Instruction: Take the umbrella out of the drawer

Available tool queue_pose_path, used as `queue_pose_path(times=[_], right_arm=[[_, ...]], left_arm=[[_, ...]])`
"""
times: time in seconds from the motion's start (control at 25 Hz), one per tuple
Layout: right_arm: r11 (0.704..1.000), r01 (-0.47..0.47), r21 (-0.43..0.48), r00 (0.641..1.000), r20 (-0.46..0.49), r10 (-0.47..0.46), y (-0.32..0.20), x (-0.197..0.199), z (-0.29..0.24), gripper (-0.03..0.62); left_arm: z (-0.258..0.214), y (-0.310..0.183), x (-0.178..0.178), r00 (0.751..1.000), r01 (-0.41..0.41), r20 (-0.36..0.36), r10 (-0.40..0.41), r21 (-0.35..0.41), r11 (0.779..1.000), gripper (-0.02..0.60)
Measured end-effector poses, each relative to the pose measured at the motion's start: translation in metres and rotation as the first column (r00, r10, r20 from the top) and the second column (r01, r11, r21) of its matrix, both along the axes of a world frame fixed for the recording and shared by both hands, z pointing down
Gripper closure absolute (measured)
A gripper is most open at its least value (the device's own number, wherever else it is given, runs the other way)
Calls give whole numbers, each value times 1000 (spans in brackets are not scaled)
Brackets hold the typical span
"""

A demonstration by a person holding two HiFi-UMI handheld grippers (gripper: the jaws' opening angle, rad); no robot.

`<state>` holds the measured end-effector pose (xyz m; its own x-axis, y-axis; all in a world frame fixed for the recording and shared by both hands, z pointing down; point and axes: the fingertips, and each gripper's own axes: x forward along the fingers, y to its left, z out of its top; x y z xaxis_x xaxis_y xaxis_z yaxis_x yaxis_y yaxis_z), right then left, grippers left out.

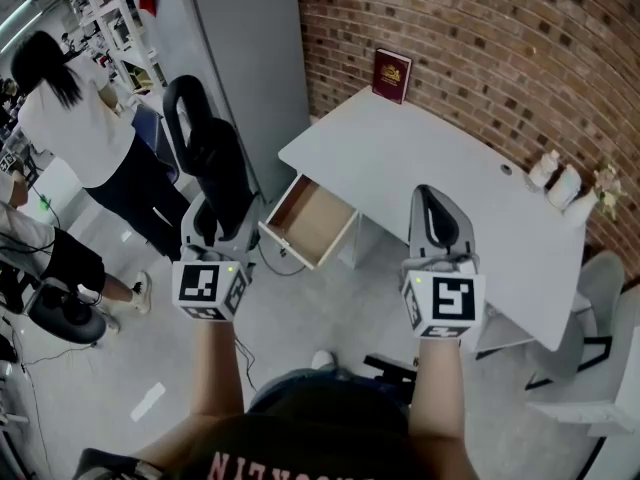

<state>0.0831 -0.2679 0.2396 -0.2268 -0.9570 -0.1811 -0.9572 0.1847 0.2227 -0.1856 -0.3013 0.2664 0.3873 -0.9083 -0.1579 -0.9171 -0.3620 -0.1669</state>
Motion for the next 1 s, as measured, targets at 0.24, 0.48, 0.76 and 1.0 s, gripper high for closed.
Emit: queue_pose_path(times=[0.24,0.48,0.76,1.0], right_arm=[[1000,-24,-6,999,-47,24,-1,10,-1,602],[1000,-17,-23,999,-51,16,1,7,4,602],[999,-5,-48,998,-56,2,5,0,10,602],[999,4,-52,998,-59,-8,6,1,12,602]], left_arm=[[-6,-1,-3,1000,16,5,-16,5,1000,311],[-4,-2,-2,1000,8,-26,-9,-14,1000,311],[-1,2,1,1000,-1,-30,0,-20,1000,311],[0,3,6,999,-5,-35,4,-30,1000,311]])
